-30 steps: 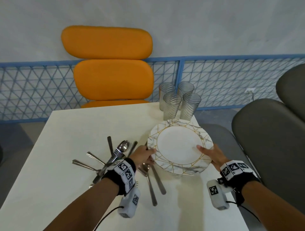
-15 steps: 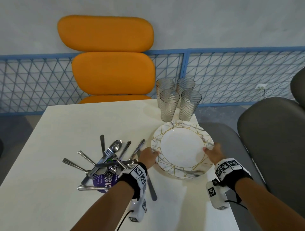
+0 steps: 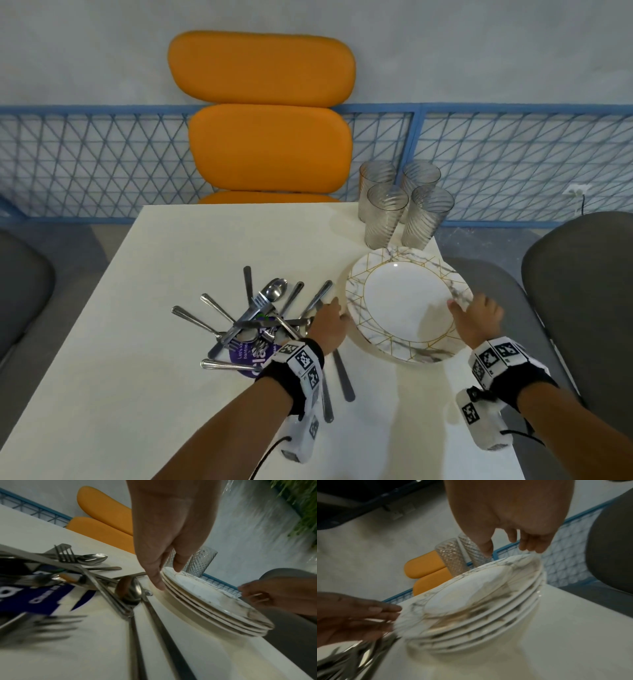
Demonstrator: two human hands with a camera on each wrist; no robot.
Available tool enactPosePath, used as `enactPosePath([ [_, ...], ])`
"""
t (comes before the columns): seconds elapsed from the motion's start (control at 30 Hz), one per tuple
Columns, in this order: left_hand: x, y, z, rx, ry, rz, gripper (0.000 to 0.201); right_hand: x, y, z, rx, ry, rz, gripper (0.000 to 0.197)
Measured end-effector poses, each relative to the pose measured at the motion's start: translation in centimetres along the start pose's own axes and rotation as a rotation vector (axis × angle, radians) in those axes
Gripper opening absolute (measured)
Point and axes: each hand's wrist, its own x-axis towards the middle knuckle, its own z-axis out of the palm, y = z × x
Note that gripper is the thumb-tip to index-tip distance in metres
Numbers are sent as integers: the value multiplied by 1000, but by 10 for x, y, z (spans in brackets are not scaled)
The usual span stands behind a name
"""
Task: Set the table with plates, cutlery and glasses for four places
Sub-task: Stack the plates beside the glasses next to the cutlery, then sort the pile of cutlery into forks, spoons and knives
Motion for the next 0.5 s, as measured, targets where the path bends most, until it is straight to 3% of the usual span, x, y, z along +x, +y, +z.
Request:
enactPosePath([
  [0.17, -55, -48, -23, -87, -61, 195, 28, -43, -36, 18, 48, 140, -407, 36],
  [0.3, -82, -103, -58, -55, 14, 194, 21, -92, -88, 51, -27, 14, -631, 30],
  [0.4, -90, -142, -92, 57, 85, 179, 43, -125, -127, 82, -147, -182, -701, 28],
  [0.5, -85, -178, -119, 260, 138, 152, 31, -149, -162, 111, -242, -290, -781, 32],
])
